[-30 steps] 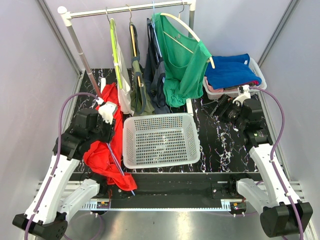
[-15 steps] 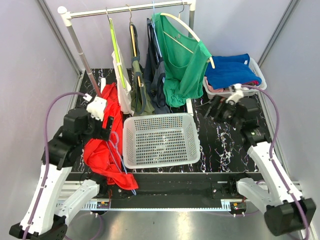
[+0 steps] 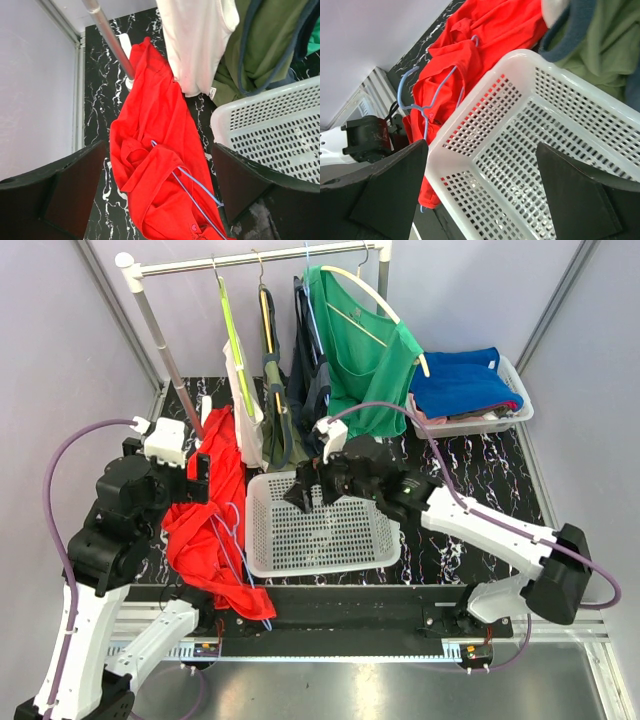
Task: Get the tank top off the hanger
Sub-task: Pick up the hanger from the clothesline.
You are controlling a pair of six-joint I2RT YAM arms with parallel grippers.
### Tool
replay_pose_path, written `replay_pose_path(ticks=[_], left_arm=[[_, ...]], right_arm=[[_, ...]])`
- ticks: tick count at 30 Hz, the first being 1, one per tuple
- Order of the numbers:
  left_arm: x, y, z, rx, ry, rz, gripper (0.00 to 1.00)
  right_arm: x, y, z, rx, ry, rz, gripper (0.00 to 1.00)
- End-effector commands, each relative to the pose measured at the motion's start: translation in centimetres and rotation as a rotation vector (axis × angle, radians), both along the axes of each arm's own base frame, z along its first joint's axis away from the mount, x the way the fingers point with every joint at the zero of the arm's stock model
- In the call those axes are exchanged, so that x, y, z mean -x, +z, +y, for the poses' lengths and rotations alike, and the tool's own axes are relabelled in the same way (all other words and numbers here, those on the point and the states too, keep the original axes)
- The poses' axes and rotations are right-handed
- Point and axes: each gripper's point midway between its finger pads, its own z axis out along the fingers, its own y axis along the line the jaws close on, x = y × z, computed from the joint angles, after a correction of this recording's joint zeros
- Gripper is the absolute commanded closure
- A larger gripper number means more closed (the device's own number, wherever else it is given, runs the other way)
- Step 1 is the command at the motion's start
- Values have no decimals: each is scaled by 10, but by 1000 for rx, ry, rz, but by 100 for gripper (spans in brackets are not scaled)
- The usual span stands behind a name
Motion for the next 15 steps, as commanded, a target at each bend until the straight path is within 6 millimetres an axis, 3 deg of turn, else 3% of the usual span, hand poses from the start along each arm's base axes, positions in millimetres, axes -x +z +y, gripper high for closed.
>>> replay_pose_path(ticks=[1, 7, 12, 15], left_arm=[[-6, 9, 8, 12, 60, -56, 5], [-11, 5, 4, 33, 64, -46, 5], [-12, 4, 2, 41, 59, -40, 5], [-11, 6, 2, 47, 55, -48, 5]], right_arm=[[13, 32, 34, -91, 79, -81, 1], [43, 15, 86, -54, 157, -87, 3], [48, 1, 110, -77, 167, -48, 6], [48, 2, 123, -114, 172, -37, 7]])
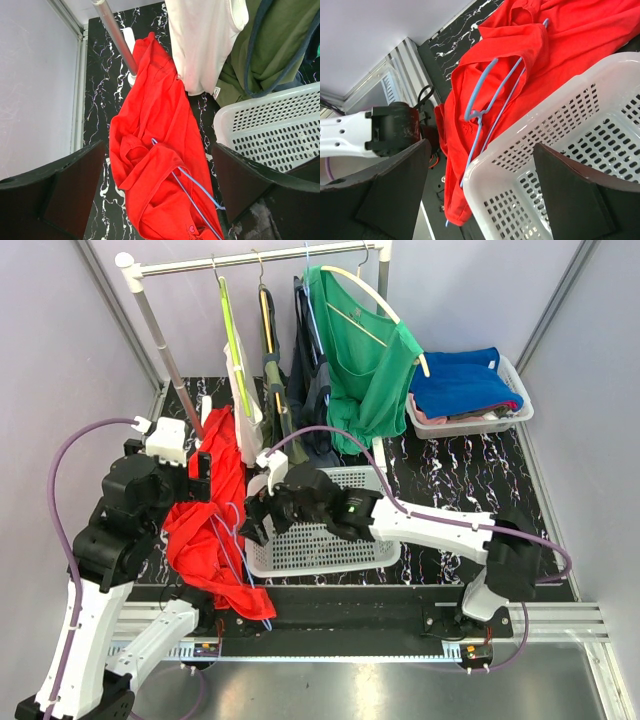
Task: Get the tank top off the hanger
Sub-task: Pick up the hanger from the clothesline.
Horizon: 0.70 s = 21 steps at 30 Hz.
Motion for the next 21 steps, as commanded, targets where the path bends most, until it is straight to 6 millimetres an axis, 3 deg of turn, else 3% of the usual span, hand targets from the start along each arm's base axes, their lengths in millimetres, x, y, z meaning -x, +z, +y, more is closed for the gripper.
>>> replay_pose_path(ticks=[1, 7, 15, 21], left_arm=[[-6, 15, -2, 34, 11, -61, 5], [-4, 13, 0, 29, 13, -63, 4], [-4, 17, -1, 33, 10, -73, 2], [-3, 17, -2, 40, 7, -73, 2]], right_arm=[[-10, 35, 27, -142, -26, -24, 7], [-9, 26, 45, -157, -20, -7, 11], [7, -12, 66, -79, -6, 0, 17], [3, -26, 66, -54, -45, -6, 31]])
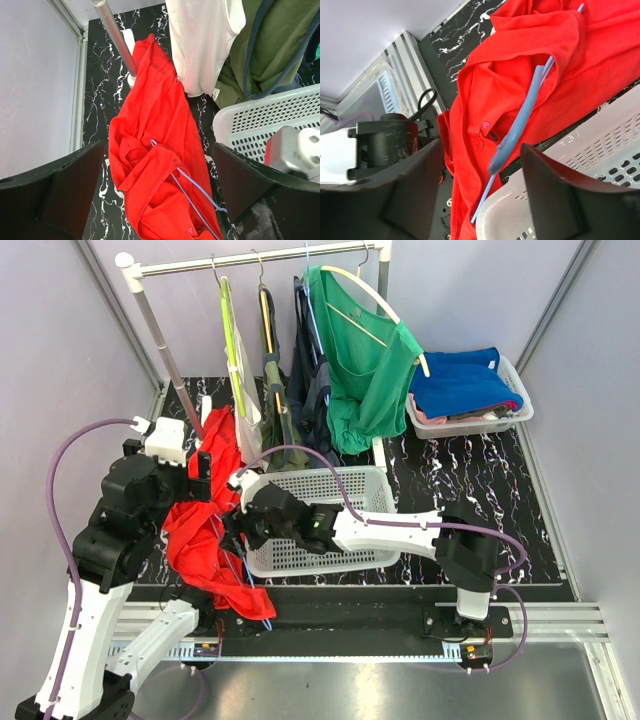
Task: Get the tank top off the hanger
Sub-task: Pick up the hanger from the clothesline.
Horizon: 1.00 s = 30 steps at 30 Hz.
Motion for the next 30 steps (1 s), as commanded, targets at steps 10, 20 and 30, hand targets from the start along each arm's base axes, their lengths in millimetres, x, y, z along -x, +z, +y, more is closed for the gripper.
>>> replay_pose_path(ticks=[10, 20, 30], left_arm=[[1, 19, 0, 34, 4, -76, 2], [3, 22, 1, 36, 3, -85, 2], [9, 46, 11, 50, 47, -163, 1]], right_arm=[[-32, 8, 8, -62, -127, -129, 43], [-38, 2, 9, -35, -146, -149, 64], [-48, 93, -7, -110, -178, -283, 100]])
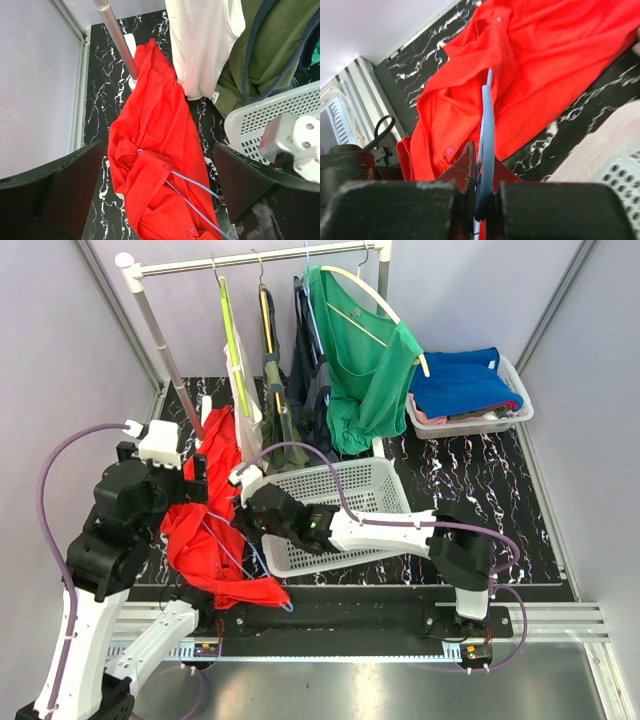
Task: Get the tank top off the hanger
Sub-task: Pick up the hanger from the clothesline.
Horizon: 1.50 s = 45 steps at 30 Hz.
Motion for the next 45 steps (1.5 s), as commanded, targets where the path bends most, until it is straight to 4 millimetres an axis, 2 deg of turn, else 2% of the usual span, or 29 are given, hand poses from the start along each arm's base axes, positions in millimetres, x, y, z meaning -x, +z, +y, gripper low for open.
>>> replay_pose_path(ticks=[1, 3, 4, 5, 6, 7, 8, 9, 11, 12, 14, 15, 17, 18, 20, 21, 23, 24, 25, 28, 29, 30, 31, 36, 37, 41, 42, 43, 45], left_arm=[[4, 47, 11, 44, 52, -158, 1], [6, 58, 15, 52, 77, -195, 1], [8, 64, 17, 58, 84, -213, 1], [9, 69, 21, 62, 103, -230, 1], [12, 75, 23, 68, 111, -249, 1], [14, 81, 26, 75, 123, -270, 1], [15, 88, 31, 78, 152, -296, 1], [20, 95, 36, 87, 167, -326, 1], [28, 114, 46, 98, 212, -399, 1], [34, 123, 51, 107, 228, -435, 1], [46, 142, 59, 124, 248, -509, 1], [49, 147, 59, 130, 244, -526, 1], [54, 154, 59, 136, 232, -544, 1], [54, 154, 59, 137, 232, -540, 1], [56, 152, 60, 139, 233, -534, 1], [57, 151, 60, 143, 232, -536, 1], [60, 152, 58, 147, 214, -543, 1], [61, 155, 57, 149, 208, -550, 1], [61, 154, 56, 150, 198, -548, 1], [59, 154, 53, 147, 186, -535, 1], [57, 152, 52, 143, 182, -527, 1], [56, 151, 51, 145, 178, -523, 1], [54, 146, 48, 140, 167, -510, 1], [41, 125, 40, 131, 149, -457, 1], [38, 123, 38, 130, 142, -447, 1], [31, 111, 31, 129, 116, -413, 1], [30, 109, 30, 131, 114, -409, 1], [29, 107, 28, 130, 109, -403, 1], [28, 105, 27, 131, 105, -399, 1]], right_arm=[[-13, 129, -4, -173, -30, -180, 100], [-15, 156, -8, -188, -27, -215, 100], [-15, 183, -7, -229, -27, -236, 100], [-14, 198, -8, -248, -21, -247, 100], [-13, 203, -10, -237, -19, -251, 100], [-15, 232, -12, -284, -29, -271, 100], [-14, 239, -14, -280, -31, -275, 100], [-14, 266, -18, -319, -36, -296, 100], [-15, 285, -25, -326, -51, -313, 100], [-15, 313, -33, -364, -64, -350, 100], [-21, 332, -44, -369, -88, -373, 100], [-19, 364, -54, -428, -95, -390, 100], [-19, 373, -57, -419, -90, -398, 100], [-15, 399, -66, -468, -92, -417, 100], [-19, 404, -67, -440, -101, -453, 100], [-18, 435, -83, -495, -126, -494, 100], [-32, 451, -98, -490, -177, -556, 100], [-26, 491, -127, -586, -204, -601, 100], [-26, 508, -141, -627, -211, -634, 100], [-22, 560, -198, -772, -271, -728, 100], [-6, 585, -234, -840, -279, -764, 100], [-10, 574, -224, -800, -265, -768, 100], [-1, 589, -239, -859, -270, -807, 100], [38, 623, -312, -957, -281, -895, 100], [43, 625, -319, -959, -277, -898, 100], [79, 645, -370, -1048, -238, -917, 100], [82, 644, -371, -1044, -224, -907, 100], [90, 646, -382, -1063, -215, -903, 100], [90, 640, -384, -1044, -215, -883, 100]])
